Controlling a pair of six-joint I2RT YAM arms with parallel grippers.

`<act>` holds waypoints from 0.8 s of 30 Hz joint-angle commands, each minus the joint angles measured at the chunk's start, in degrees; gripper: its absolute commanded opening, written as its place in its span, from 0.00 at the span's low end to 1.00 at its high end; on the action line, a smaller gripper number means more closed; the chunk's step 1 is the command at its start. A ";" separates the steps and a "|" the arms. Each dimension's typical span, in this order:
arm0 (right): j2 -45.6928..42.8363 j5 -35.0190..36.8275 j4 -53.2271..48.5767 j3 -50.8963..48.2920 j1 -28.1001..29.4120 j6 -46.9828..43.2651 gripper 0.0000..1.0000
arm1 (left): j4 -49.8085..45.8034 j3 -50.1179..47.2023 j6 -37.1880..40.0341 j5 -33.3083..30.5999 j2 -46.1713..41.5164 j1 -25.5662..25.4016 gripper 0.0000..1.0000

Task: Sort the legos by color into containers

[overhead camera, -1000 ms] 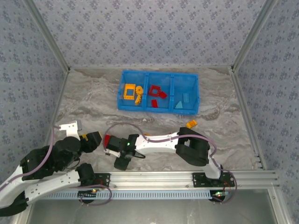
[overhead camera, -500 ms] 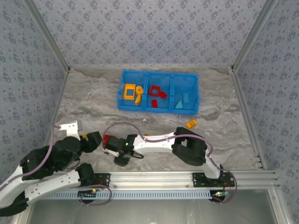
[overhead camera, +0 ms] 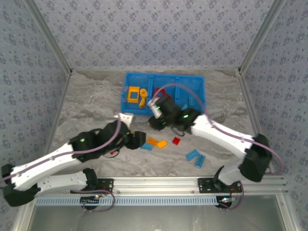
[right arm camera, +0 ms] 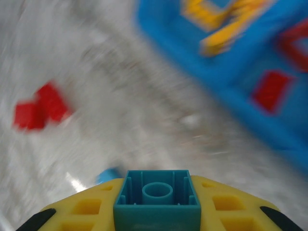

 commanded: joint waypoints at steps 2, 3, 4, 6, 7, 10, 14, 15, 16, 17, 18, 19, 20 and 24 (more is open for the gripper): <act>-1.45 0.91 -4.02 -3.02 -14.00 5.62 0.32 | 11.88 5.43 6.03 5.85 7.90 -0.35 0.66; -0.60 0.38 -3.51 -2.79 -16.94 6.27 0.32 | 12.71 6.13 6.31 6.00 9.77 -0.42 0.66; 1.07 -0.75 -3.00 -1.86 -19.79 7.06 0.32 | 13.92 6.67 6.47 6.26 11.42 -0.44 0.66; 5.42 0.38 -3.93 1.81 -23.35 8.56 0.32 | 16.22 7.41 6.75 6.84 14.23 -0.51 0.65; 8.02 1.70 -4.51 3.85 -24.48 9.32 0.31 | 17.02 7.95 6.85 6.71 15.57 -0.75 0.66; 15.75 5.47 -10.27 9.51 -26.07 11.59 0.31 | 18.51 9.74 7.86 6.39 19.27 -1.62 0.65; 22.06 10.30 -11.05 10.93 -26.27 13.12 0.30 | 19.71 11.49 8.35 5.91 22.34 -2.52 0.65; 22.92 10.67 -10.48 10.87 -26.42 13.03 0.31 | 20.13 11.52 8.21 5.94 22.71 -2.53 0.65; 23.92 11.23 -10.17 11.12 -26.61 13.08 0.31 | 20.44 11.60 8.18 6.09 23.01 -2.57 0.65; 24.88 11.43 -9.90 11.45 -26.83 12.97 0.31 | 20.58 11.69 8.26 6.15 23.25 -2.69 0.65; 25.81 11.61 -10.02 11.88 -26.94 12.82 0.31 | 20.74 11.69 8.27 6.18 23.45 -2.76 0.65; 26.95 11.97 -10.36 12.59 -27.11 12.77 0.31 | 20.76 11.65 8.31 6.22 23.69 -2.79 0.65; 28.09 12.41 -11.00 13.44 -27.22 12.70 0.31 | 20.76 11.69 8.36 6.28 23.84 -2.91 0.65; 30.92 13.79 -11.90 14.77 -27.48 12.60 0.32 | 20.27 11.32 8.53 6.26 23.93 -2.99 0.65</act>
